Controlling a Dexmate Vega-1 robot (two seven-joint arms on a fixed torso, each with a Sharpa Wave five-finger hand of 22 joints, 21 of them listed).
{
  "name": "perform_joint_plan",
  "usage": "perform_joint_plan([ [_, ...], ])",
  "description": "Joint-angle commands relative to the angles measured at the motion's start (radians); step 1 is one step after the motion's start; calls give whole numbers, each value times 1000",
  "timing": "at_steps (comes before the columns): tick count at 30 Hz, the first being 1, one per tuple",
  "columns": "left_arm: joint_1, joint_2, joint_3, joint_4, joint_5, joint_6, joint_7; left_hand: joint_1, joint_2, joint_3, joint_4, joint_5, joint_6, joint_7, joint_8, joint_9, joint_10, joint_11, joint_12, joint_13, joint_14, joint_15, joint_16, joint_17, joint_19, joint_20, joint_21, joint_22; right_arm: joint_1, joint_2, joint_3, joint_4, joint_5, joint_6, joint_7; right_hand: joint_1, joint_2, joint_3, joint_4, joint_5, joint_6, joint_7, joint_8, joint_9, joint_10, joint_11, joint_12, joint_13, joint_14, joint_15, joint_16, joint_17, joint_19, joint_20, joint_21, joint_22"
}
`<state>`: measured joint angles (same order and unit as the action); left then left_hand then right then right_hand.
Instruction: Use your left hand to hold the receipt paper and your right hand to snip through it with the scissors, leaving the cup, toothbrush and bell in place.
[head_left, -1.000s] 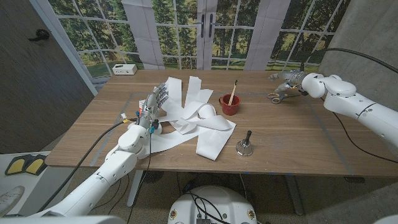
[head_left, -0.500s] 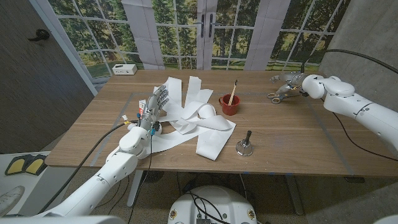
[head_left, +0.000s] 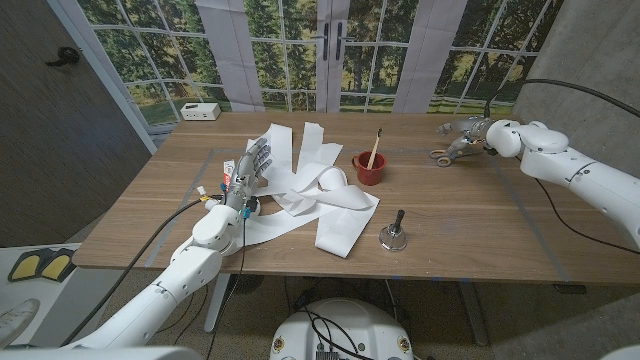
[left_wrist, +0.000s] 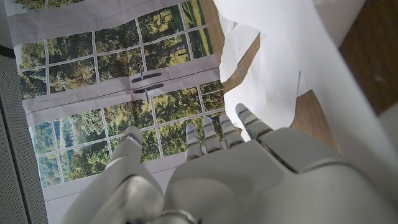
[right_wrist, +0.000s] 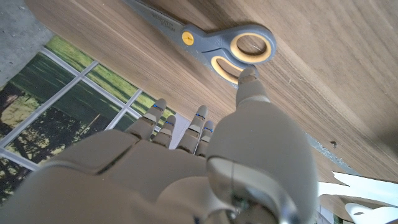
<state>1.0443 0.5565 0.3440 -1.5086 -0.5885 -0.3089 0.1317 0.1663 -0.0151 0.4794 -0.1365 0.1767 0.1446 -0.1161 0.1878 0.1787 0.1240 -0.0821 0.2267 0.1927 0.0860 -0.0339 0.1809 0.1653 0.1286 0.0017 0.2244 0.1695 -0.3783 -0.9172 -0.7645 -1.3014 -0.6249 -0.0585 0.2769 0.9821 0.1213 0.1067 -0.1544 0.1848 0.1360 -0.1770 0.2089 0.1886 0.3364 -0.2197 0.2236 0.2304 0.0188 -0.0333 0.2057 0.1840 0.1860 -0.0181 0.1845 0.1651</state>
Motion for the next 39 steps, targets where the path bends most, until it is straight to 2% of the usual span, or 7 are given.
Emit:
perform_joint_plan([
  [1,5,4,-1,-10,4,7,6,0,12,-3,-3,2,0,6,0,3,9,0,-4,5,11,-60,0,5,6,-2,0,6,25,7,-13,38,17,0,18,14,0,5,-1,0,11,-3,2,3,16,-1,11,2,9,-168,6,3,9,1,4,2],
  [22,-1,3,6,-2,1,15,-3,0,12,-5,-4,2,10,12,4,2,15,0,-4,5,16,-61,1,5,18,-6,-3,6,31,4,-25,73,26,-35,15,32,9,15,2,0,17,-7,-4,3,21,-2,7,4,6,-173,3,4,7,-6,3,3],
  [25,-5,2,6,2,0,14,-7,0,12,-5,-4,2,7,9,2,2,14,1,-5,5,15,-57,0,5,32,6,1,6,35,6,-30,83,24,-41,15,35,9,17,1,-1,19,-8,-4,3,21,-2,6,4,6,-173,2,4,6,-6,3,3],
  [39,-23,-5,18,21,-3,18,-25,-1,11,-7,-4,2,7,6,1,2,15,4,-6,5,16,-56,0,5,35,9,-2,7,58,20,-53,109,18,-45,25,47,7,21,3,-3,21,-9,-10,3,20,-2,1,3,-18,-172,-7,4,-9,-11,-2,3],
])
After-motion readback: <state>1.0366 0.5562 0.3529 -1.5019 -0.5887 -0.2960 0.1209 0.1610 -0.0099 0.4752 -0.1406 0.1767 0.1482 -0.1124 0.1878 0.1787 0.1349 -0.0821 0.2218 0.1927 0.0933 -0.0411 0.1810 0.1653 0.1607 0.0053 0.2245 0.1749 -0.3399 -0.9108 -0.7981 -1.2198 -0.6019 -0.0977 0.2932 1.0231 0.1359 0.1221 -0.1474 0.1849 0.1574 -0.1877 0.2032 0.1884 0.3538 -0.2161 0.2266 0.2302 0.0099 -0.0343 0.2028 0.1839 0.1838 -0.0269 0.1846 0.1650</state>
